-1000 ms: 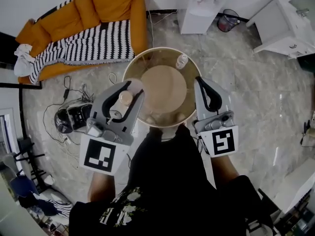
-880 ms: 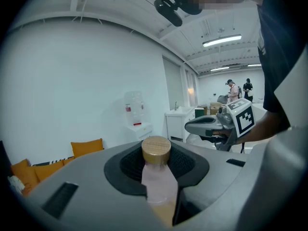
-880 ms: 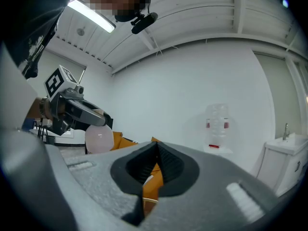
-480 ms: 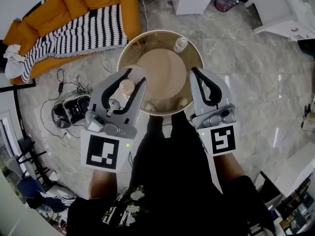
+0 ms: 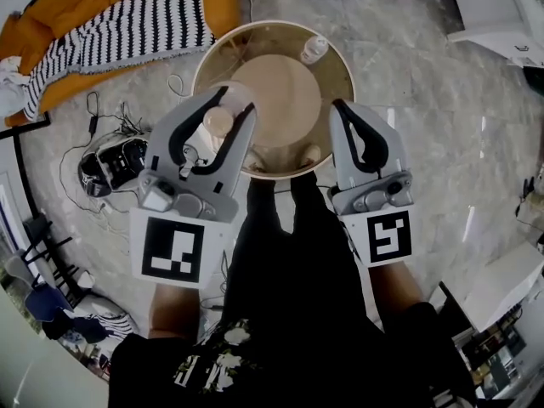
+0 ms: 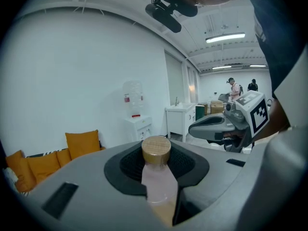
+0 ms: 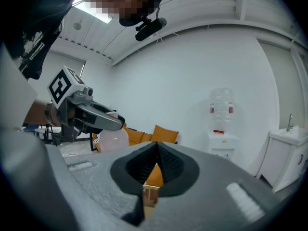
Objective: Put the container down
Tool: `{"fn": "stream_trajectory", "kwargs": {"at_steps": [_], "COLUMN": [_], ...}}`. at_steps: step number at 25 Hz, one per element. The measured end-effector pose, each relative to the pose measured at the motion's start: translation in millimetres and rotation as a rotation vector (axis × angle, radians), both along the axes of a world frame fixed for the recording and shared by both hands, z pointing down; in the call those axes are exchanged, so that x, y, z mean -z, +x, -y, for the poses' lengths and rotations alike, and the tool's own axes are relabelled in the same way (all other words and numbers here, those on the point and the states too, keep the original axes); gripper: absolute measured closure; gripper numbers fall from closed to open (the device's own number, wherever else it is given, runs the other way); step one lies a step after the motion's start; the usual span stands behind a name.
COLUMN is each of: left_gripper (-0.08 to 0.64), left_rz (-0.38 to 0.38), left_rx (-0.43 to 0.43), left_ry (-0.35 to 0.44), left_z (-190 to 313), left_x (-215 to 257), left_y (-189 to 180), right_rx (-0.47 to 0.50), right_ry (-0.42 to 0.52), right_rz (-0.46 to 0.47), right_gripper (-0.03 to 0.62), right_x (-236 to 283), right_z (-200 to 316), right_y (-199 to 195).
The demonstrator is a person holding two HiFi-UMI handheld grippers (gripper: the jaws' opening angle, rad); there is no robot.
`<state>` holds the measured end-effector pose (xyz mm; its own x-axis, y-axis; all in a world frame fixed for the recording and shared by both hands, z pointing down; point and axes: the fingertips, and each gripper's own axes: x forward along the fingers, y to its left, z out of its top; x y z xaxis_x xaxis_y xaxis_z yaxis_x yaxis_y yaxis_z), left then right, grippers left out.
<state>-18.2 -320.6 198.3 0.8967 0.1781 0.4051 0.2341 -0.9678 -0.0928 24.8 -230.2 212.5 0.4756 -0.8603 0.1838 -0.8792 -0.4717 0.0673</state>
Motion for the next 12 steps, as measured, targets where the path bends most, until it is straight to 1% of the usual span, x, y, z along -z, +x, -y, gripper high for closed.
{"fn": "stream_trajectory", "kwargs": {"at_steps": [5,8,12], "left_gripper": [0.428,0.428,0.428], "left_rz": [0.002,0.004,0.018], "left_rx": [0.019,0.044,0.048], "left_ry": [0.015,-0.010,-0.019], "left_z": [0.3,-3.9,-4.2], "left_x": [-24.8,-44.7,-68.6], "left_y": [6.8,9.0,13.8], "right_rx": [0.005,0.005,0.014], "right_ry": [0.002,-0.009,-0.019], "right_rz": [0.010,0.018,0.045], "right_gripper": [0.597,0.597,0.597], "right_x": [-26.7,-44.8,-68.0], "right_z": [-3.5,-8.3,-6.5], "right_y": [6.4,7.6,11.9]}}
